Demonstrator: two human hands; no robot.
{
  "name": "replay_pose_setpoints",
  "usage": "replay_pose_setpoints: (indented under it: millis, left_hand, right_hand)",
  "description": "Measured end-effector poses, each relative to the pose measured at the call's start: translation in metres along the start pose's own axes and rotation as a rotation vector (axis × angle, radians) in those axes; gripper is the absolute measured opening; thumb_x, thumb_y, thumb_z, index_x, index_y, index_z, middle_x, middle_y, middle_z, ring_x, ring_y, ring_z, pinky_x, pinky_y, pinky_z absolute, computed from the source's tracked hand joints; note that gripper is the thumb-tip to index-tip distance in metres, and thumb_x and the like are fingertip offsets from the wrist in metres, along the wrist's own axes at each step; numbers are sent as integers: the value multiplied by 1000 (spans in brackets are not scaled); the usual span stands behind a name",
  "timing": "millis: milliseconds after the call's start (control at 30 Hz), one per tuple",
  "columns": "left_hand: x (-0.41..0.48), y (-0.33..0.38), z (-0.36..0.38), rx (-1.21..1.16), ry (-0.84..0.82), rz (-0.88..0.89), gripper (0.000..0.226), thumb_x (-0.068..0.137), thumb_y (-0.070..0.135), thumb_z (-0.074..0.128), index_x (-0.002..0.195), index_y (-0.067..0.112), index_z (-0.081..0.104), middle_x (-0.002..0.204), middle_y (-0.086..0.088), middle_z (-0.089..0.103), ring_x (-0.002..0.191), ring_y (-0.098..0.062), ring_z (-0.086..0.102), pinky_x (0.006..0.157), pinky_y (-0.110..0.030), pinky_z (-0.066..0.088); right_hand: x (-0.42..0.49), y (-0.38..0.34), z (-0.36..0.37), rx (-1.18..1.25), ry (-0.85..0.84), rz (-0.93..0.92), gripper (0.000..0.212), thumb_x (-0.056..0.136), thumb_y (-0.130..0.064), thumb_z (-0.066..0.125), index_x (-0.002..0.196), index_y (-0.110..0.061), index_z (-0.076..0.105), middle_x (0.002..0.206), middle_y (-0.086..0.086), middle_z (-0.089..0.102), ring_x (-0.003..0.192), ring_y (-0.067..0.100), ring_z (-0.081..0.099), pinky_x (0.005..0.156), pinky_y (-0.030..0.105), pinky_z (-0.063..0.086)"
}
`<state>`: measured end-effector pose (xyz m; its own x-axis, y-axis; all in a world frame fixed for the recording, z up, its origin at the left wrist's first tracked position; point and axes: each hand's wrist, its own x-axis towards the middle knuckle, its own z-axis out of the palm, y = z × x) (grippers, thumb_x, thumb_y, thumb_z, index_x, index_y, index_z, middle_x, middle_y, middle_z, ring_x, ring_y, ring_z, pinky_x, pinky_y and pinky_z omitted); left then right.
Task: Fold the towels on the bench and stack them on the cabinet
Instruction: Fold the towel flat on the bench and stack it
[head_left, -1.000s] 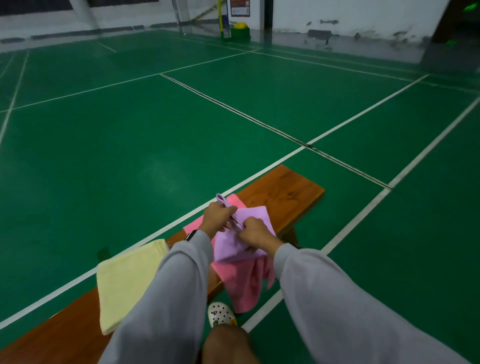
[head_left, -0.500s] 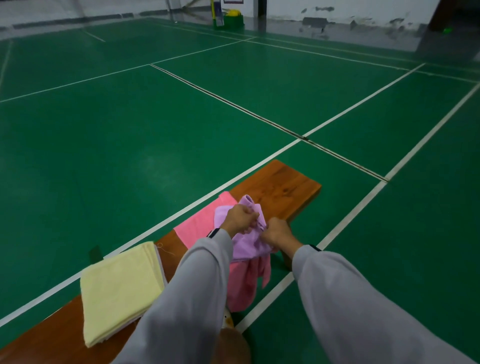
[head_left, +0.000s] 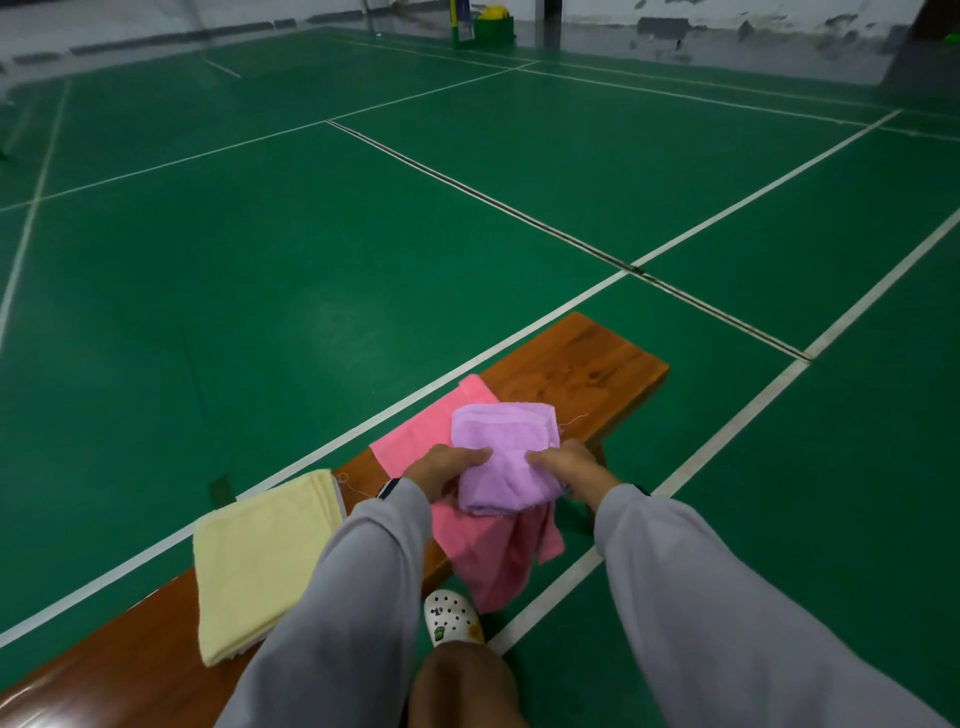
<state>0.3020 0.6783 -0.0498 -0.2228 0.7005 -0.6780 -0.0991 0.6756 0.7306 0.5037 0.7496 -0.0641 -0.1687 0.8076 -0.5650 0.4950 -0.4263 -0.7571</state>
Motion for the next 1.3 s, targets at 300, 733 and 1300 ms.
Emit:
replay_pose_setpoints:
  millis: [300, 733, 1300]
  left_hand:
    - [-35, 30, 23, -435, -128, 121, 29, 97, 25, 62, 118, 5, 62, 102, -21, 73, 75, -28, 72, 61, -34, 62]
    - [-153, 38, -79, -263, 130, 168, 34, 96, 15, 52, 63, 21, 49, 42, 6, 33, 34, -7, 39, 37, -13, 26]
    - [-266, -40, -220, -330, 362, 240, 14, 93, 27, 62, 88, 14, 62, 66, -3, 60, 50, -16, 60, 46, -23, 49]
  right_hand:
    - [-30, -47, -14, 36, 155, -90, 39, 95, -26, 63, 124, -1, 66, 122, 22, 68, 106, 41, 65, 88, 36, 51]
    - [-110, -122, 50, 364, -29, -199, 22, 92, -17, 65, 74, -11, 55, 51, 7, 41, 36, 15, 35, 40, 16, 29]
    - [-202, -173, 196, 127, -286, -169, 19, 88, -5, 55, 71, -12, 54, 48, 5, 44, 30, 16, 42, 40, 19, 38]
